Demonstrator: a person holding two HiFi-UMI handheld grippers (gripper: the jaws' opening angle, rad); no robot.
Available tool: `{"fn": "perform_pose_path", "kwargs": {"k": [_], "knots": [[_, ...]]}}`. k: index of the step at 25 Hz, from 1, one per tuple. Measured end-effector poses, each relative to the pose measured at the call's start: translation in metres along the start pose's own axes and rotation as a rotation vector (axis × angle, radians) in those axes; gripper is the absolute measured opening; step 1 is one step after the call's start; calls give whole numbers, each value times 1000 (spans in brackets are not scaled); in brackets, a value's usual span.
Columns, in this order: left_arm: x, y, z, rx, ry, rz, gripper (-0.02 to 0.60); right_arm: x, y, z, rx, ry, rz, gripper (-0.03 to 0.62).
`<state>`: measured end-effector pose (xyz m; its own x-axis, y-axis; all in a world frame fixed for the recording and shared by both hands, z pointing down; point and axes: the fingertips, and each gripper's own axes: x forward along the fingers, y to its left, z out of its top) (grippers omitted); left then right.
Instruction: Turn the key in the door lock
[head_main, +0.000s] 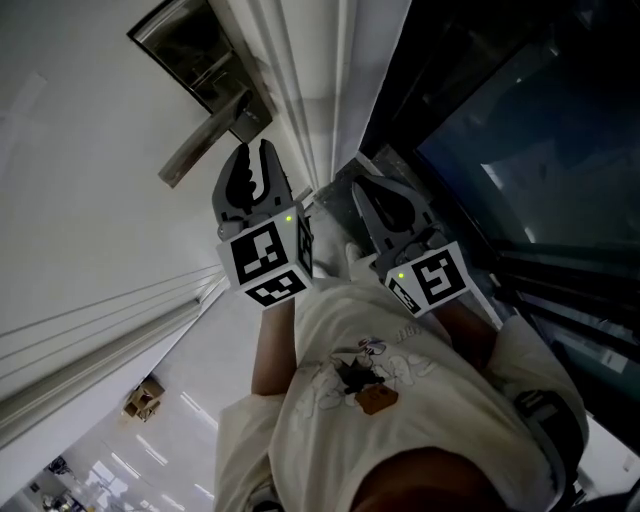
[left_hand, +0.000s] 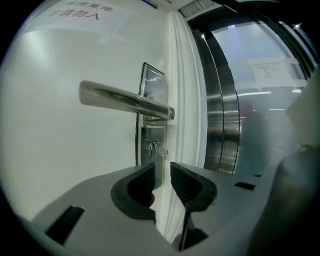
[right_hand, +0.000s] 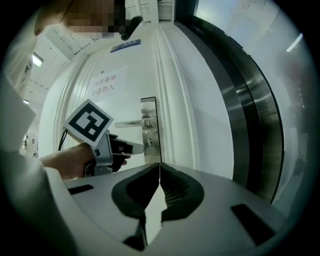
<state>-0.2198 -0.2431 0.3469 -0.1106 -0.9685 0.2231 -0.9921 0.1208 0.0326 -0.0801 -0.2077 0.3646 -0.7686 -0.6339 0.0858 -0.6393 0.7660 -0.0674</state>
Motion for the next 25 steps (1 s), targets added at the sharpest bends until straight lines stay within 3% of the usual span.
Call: {"fn": "perform_pose_path", "kwargs": {"k": [4, 10, 19, 25], "knots": [[-24, 5, -6, -24, -3, 23, 11, 9, 6, 6, -40, -7, 26, 8], [-46, 3, -29, -78, 21, -26, 6, 24, 15, 14, -35, -36, 60, 8], [-68, 9, -73, -157, 86, 5, 6, 31, 29, 14, -32, -26, 89, 8], [-76, 12, -76, -168, 67, 24, 6, 34, 31, 8, -39, -6, 85, 8]]}}
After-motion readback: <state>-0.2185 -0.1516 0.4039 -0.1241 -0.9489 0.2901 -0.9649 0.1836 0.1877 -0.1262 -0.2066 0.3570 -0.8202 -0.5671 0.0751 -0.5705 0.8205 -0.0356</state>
